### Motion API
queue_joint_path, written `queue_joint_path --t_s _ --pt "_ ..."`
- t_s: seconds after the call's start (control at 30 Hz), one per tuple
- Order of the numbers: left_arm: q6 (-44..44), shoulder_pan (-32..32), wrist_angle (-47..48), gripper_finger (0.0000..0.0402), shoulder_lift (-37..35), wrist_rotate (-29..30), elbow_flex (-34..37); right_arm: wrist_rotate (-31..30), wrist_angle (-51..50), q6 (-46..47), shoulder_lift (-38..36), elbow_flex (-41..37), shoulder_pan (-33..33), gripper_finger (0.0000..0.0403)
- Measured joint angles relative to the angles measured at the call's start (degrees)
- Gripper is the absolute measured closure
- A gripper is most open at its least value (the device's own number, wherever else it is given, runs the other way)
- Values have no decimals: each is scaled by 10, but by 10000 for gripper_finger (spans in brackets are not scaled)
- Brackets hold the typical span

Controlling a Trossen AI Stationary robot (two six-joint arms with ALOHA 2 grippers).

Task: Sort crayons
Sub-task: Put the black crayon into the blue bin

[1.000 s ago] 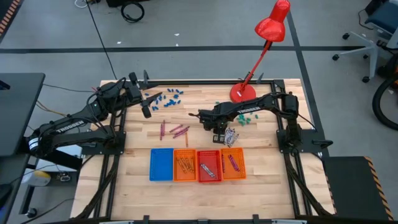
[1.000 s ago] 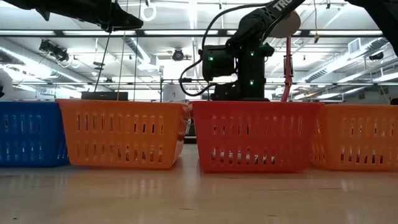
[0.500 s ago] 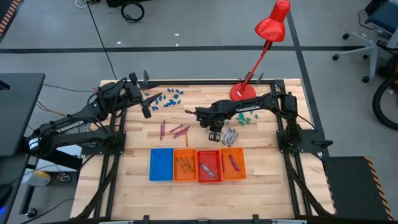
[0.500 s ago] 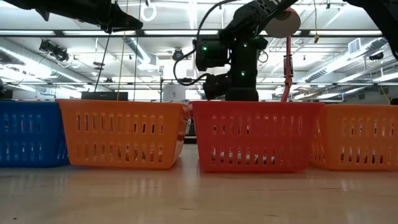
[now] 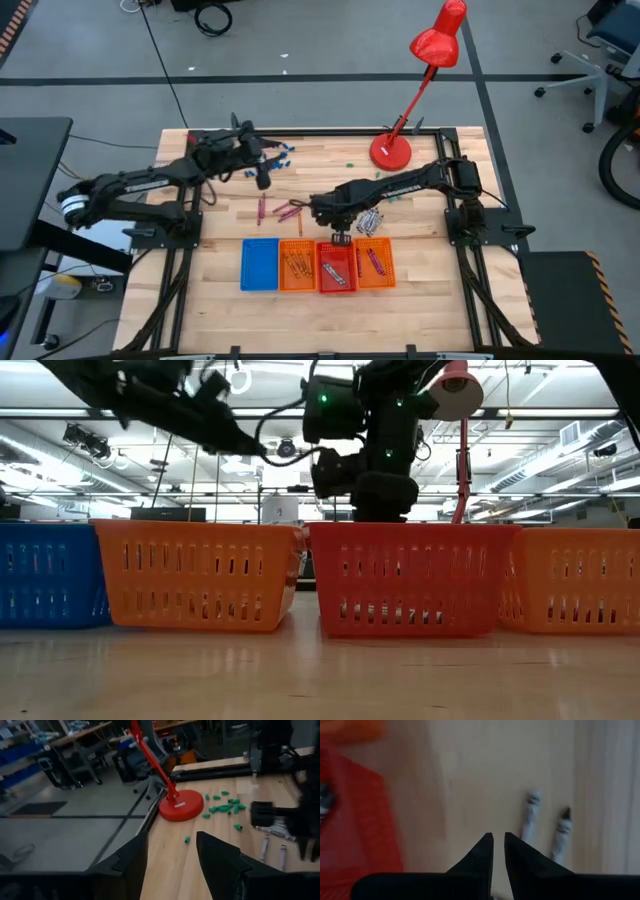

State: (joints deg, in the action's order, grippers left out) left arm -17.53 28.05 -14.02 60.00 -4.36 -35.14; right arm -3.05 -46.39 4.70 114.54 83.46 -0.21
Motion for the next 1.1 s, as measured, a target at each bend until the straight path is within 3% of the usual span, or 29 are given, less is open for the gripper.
queue_joint_path --t_s 0.23,0.37,1.1 --pt "9 -12 -57 221 73 0 0 31 42 -32 -1 -21 -18 350" --pt "14 -18 -64 221 74 0 0 51 78 -33 -1 -48 -27 350" --pt "30 -33 -19 221 75 0 0 15 39 -7 -9 -66 -69 345"
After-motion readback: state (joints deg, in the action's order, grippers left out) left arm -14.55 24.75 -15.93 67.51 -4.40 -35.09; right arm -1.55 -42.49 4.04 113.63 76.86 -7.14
